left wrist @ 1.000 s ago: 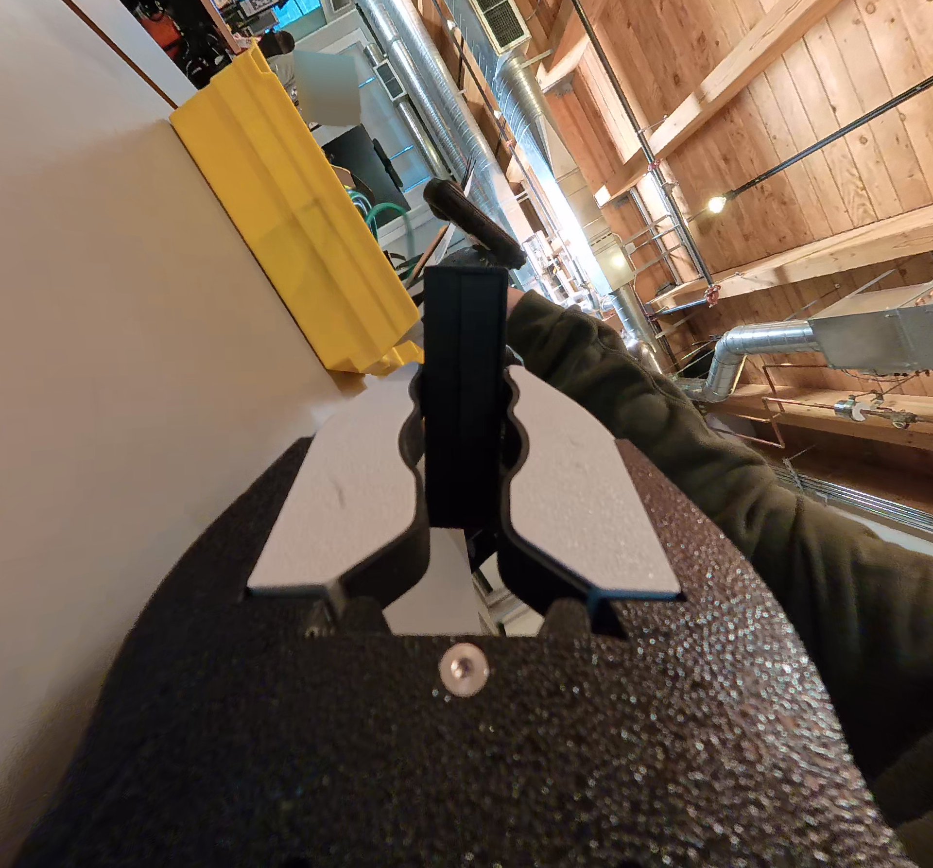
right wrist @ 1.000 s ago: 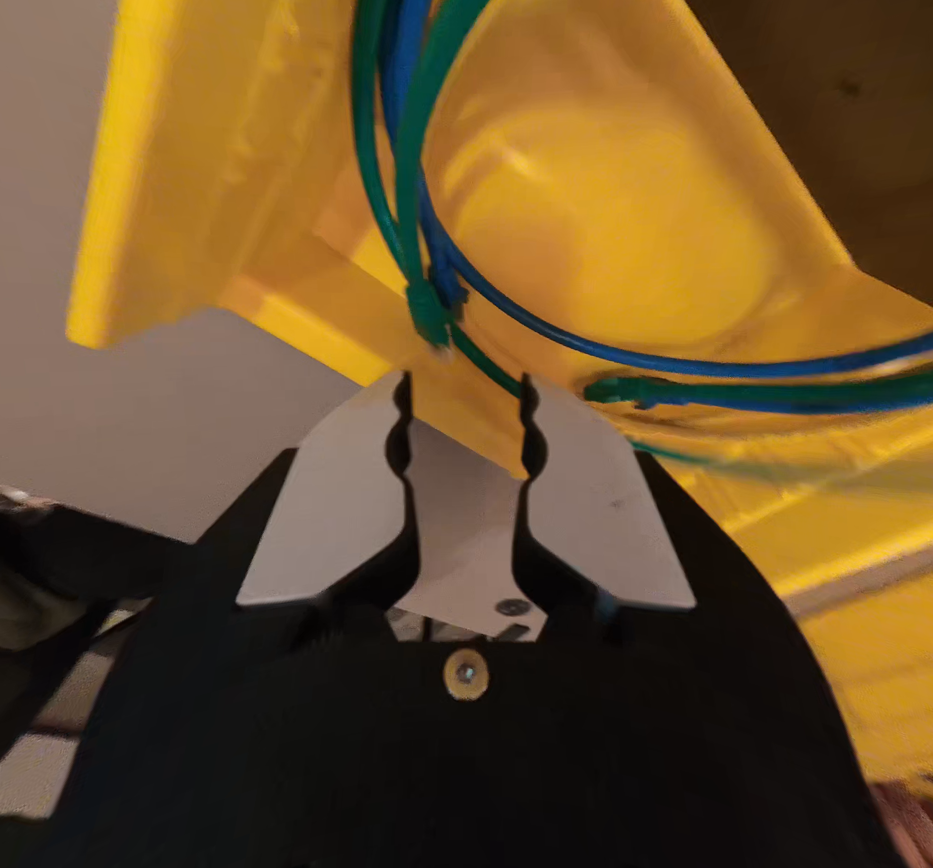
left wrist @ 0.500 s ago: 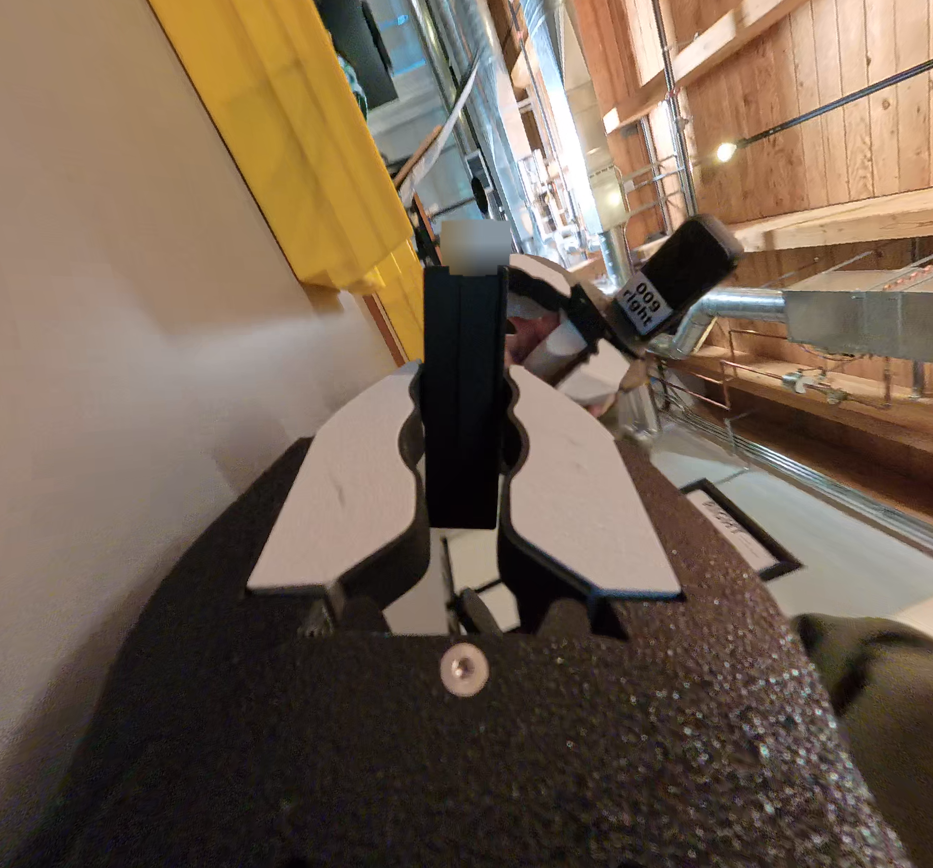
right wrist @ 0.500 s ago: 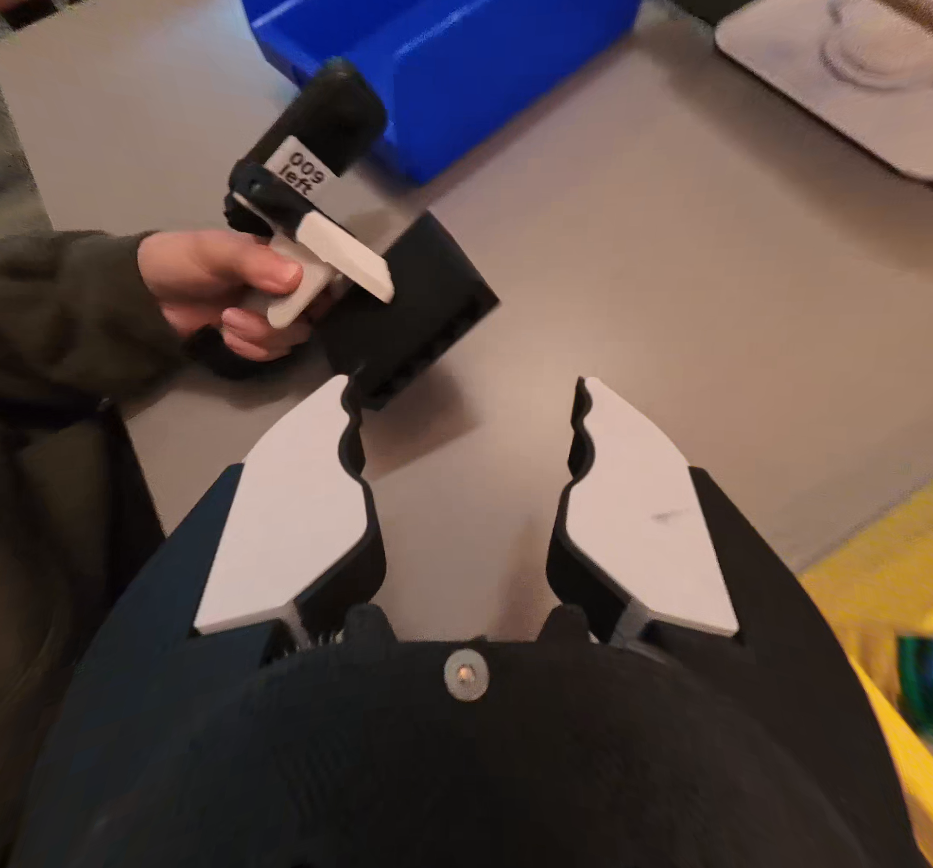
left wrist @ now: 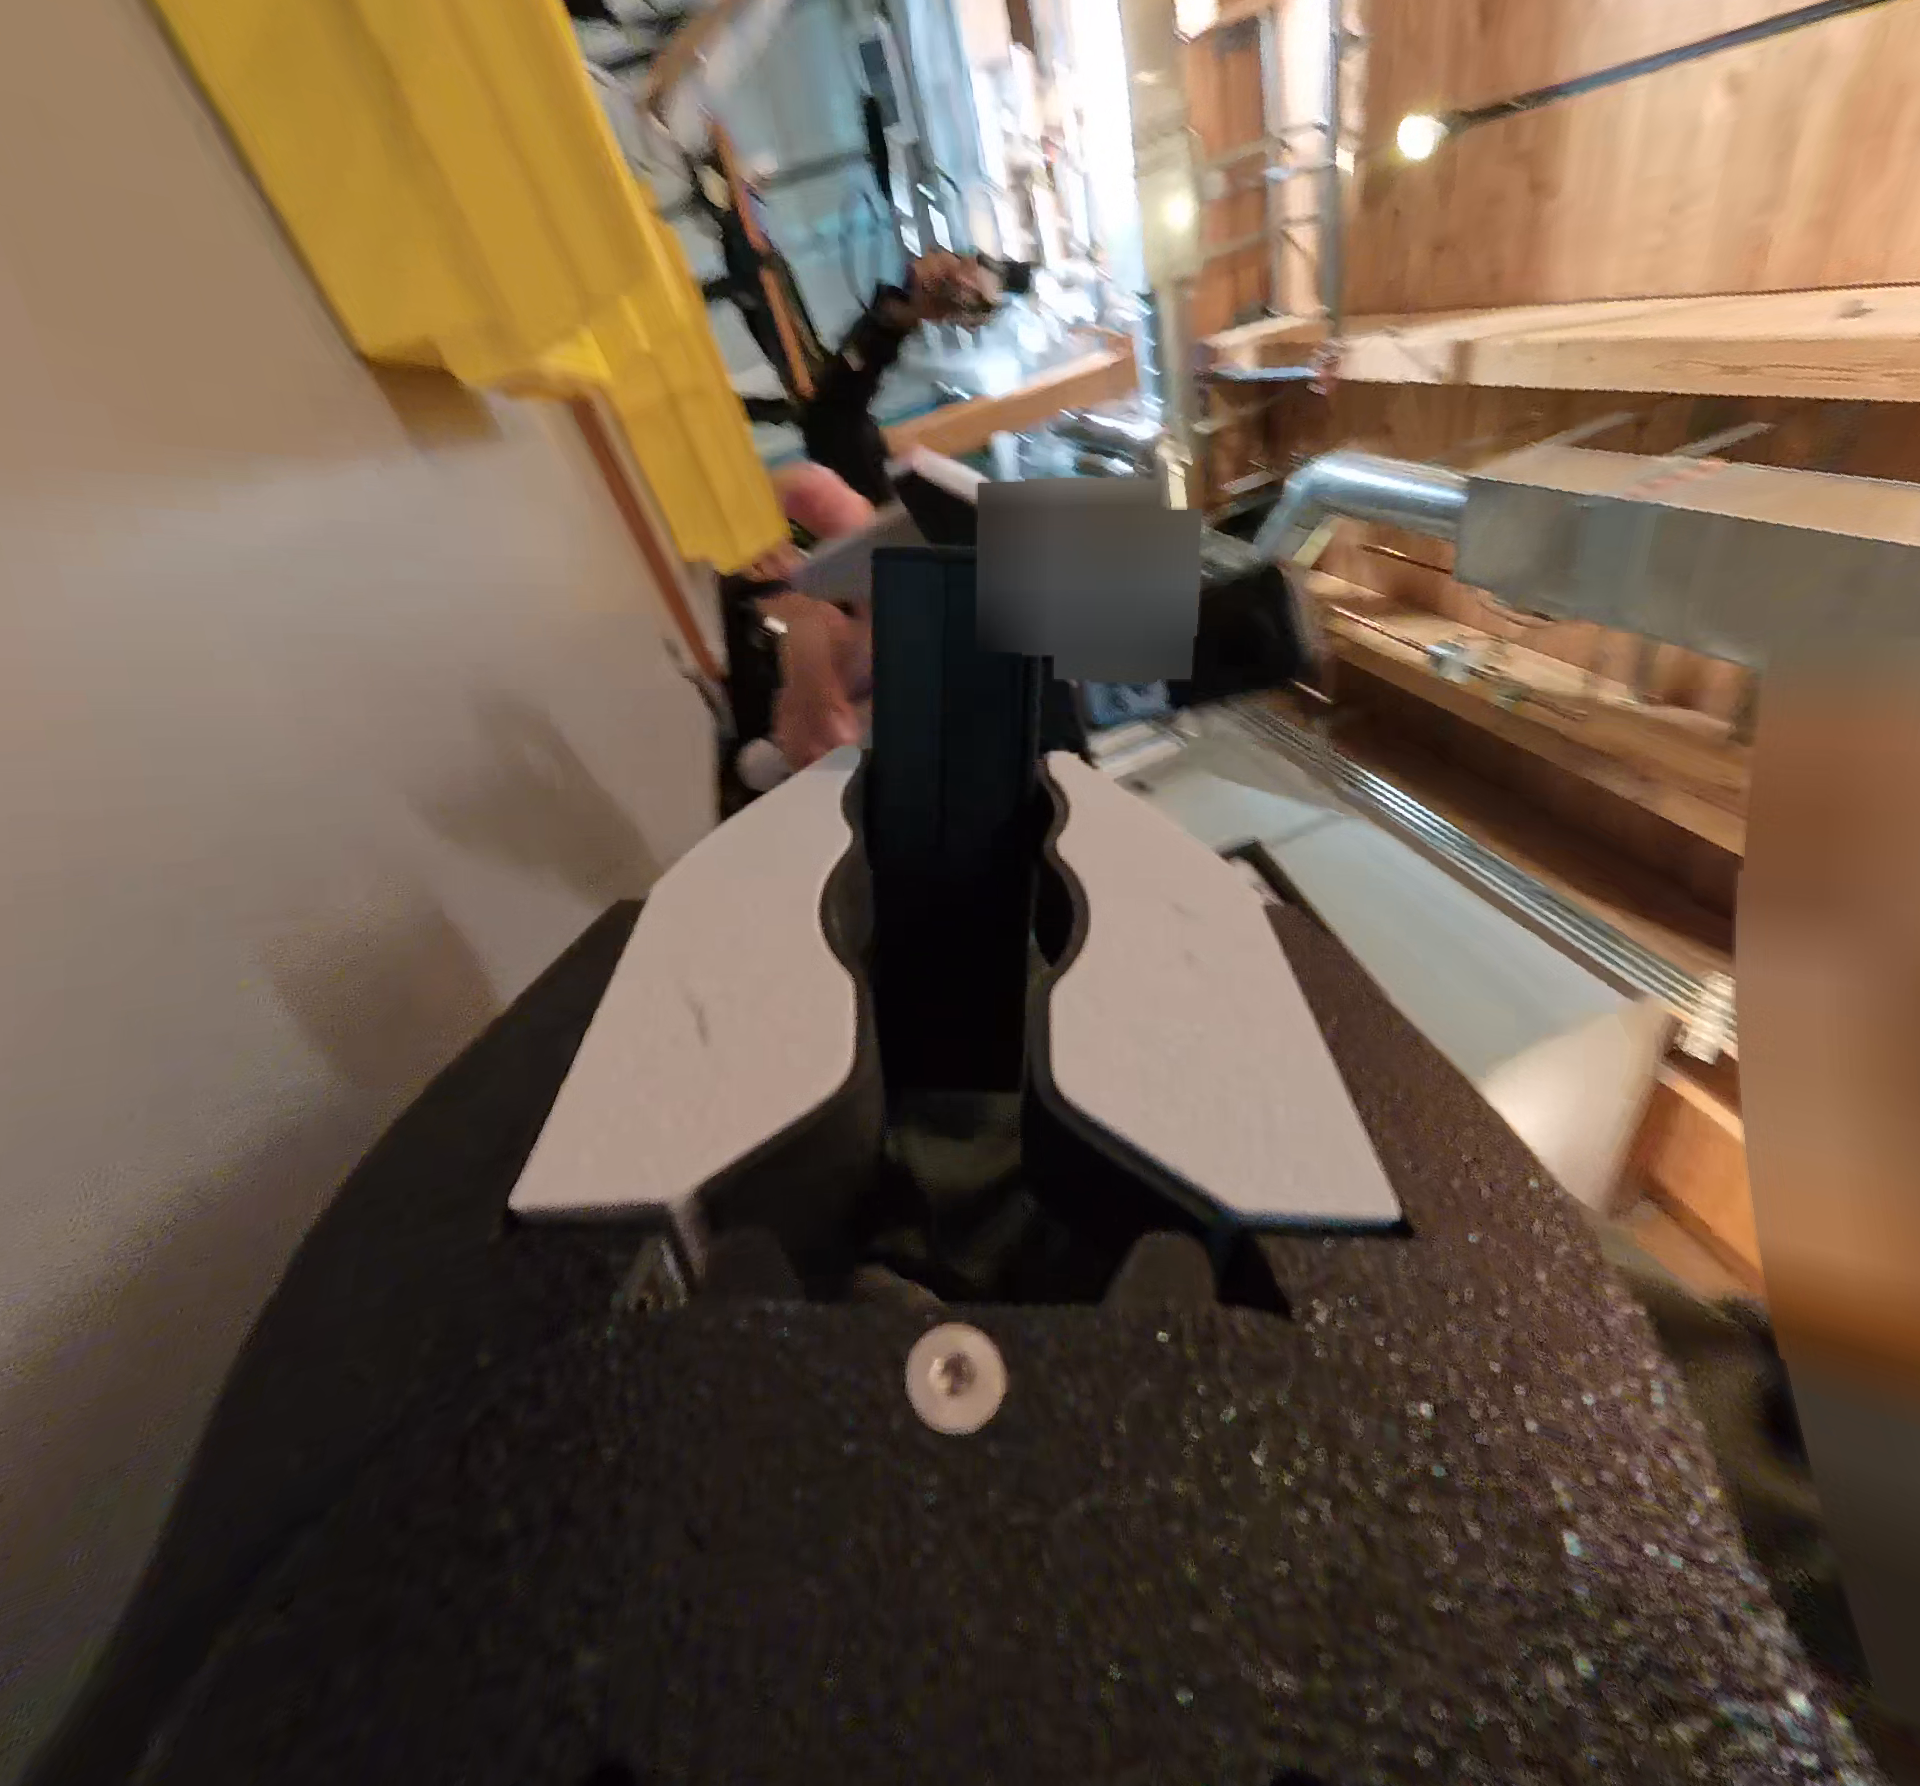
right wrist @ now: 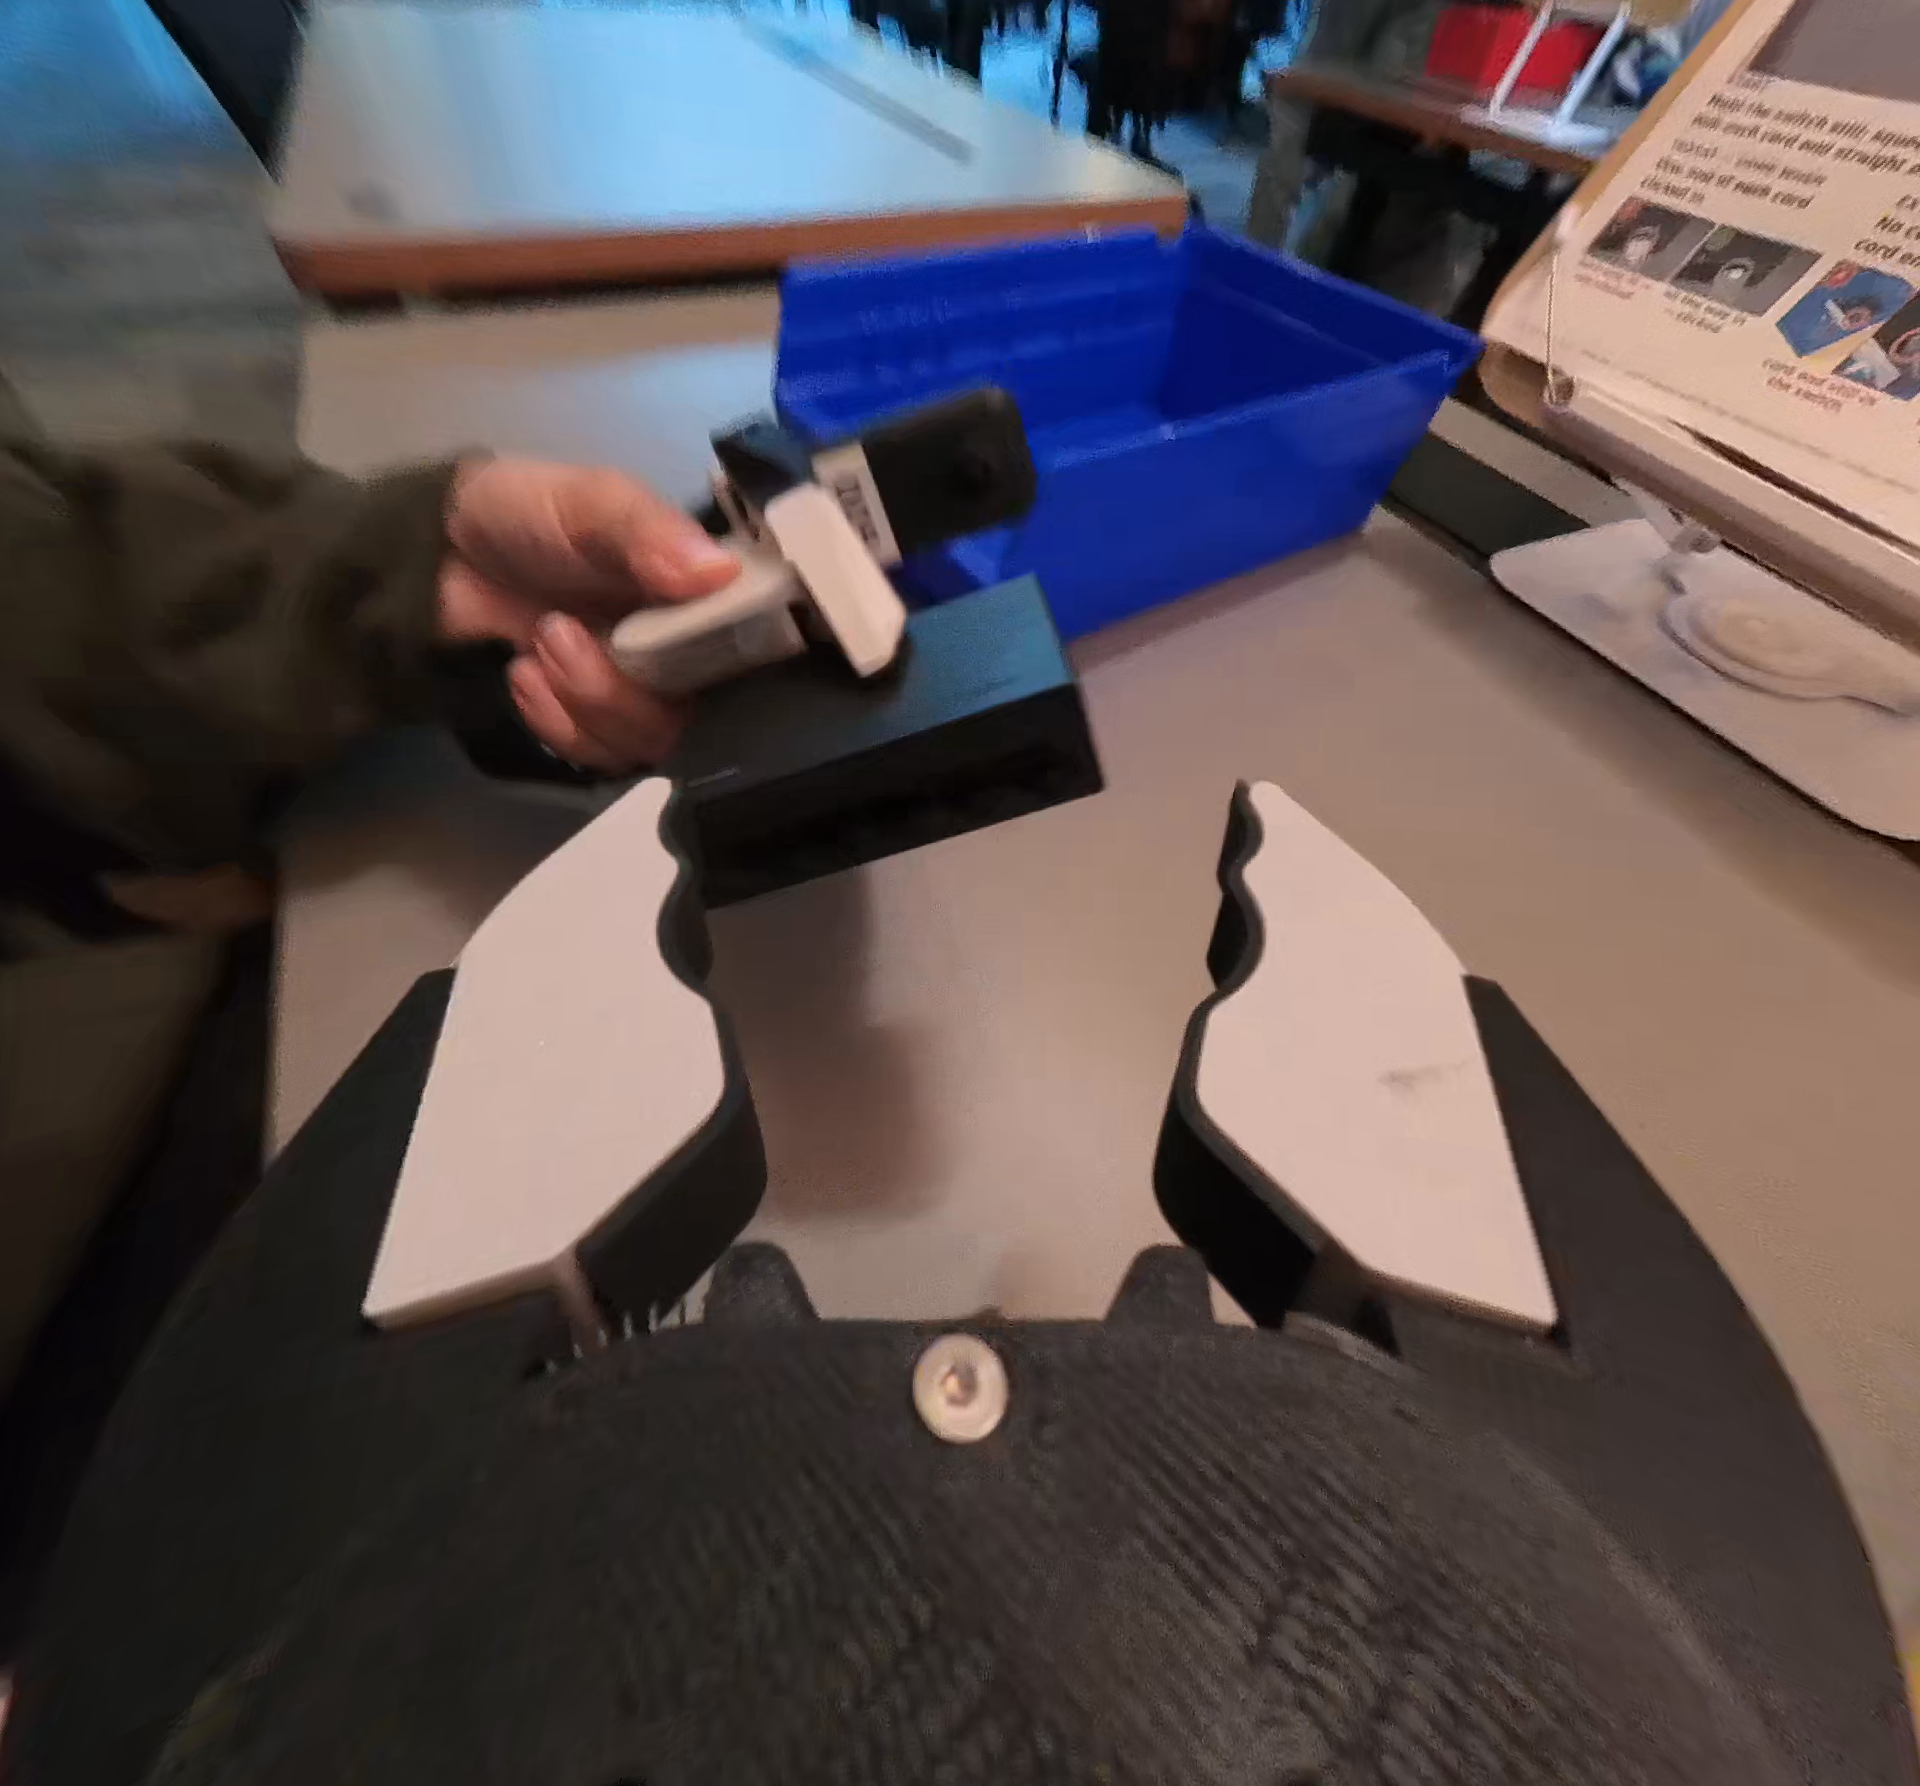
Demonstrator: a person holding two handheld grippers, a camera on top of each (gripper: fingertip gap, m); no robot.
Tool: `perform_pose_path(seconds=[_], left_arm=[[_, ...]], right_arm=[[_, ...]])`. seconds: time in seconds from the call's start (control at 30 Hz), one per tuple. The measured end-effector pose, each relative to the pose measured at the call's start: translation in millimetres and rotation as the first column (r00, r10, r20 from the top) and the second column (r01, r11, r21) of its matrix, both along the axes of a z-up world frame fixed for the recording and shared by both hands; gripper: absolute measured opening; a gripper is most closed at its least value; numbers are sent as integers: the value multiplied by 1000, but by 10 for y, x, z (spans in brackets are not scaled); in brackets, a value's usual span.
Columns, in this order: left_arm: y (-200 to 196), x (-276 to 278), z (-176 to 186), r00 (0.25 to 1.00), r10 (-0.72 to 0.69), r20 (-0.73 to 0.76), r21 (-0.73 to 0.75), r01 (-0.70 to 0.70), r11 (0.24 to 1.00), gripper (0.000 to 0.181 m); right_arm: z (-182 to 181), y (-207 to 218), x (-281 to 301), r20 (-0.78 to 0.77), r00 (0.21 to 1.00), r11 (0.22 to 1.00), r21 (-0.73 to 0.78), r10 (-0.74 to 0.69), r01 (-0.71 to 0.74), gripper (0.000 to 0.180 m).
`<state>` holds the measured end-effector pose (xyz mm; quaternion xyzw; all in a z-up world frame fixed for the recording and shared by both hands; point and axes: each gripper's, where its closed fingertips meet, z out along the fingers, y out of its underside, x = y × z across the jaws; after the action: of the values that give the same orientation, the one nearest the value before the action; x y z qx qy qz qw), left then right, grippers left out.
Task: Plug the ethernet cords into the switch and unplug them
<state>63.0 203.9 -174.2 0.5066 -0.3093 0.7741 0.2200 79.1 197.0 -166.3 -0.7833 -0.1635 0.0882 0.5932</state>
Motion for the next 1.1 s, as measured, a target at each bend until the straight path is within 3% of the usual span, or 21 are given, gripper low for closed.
perform_pose_path(seconds=[0.03, 0.1, 0.17, 0.3, 0.4, 0.53, 0.73, 0.83, 0.93, 1.1], left_arm=[[-33, -43, 33, 999, -44, 19, -19, 45, 999, 27], [-120, -141, 34, 989, -146, 30, 1, 146, 989, 27], [-195, -223, 23, 974, -223, 39, 26, 222, 975, 27], [-390, -413, 55, 925, -374, 65, 80, 368, 926, 27], [-510, -512, 130, 892, -443, 95, 98, 434, 895, 27], [-604, -616, 166, 853, -508, 119, 114, 497, 860, 27], [-639, -711, 185, 817, -558, 145, 127, 544, 829, 26], [-682, -754, 206, 792, -587, 164, 117, 576, 809, 26], [-745, -781, 203, 772, -612, 170, 123, 600, 791, 26], [-801, -800, 177, 755, -634, 170, 134, 620, 773, 27]], right_arm=[[87, -34, -2, -53, 998, 999, 46, 20, -17, 91], [142, -154, -103, 12, 995, 991, 88, 101, -101, 84], [51, -252, -150, 140, 977, 987, 6, 161, -163, 80], [33, -379, -306, 202, 925, 943, -154, 323, -296, 74], [52, -402, -426, 225, 880, 902, -216, 418, -373, 58], [89, -426, -626, 201, 822, 839, -247, 533, -484, 66], [287, -468, -682, 152, 787, 795, -240, 598, -558, 63], [169, -532, -720, 129, 742, 726, -372, 657, -578, 67], [126, -540, -877, 100, 699, 672, -399, 708, -624, 74], [28, -598, -977, 48, 638, 579, -476, 769, -662, 67]])
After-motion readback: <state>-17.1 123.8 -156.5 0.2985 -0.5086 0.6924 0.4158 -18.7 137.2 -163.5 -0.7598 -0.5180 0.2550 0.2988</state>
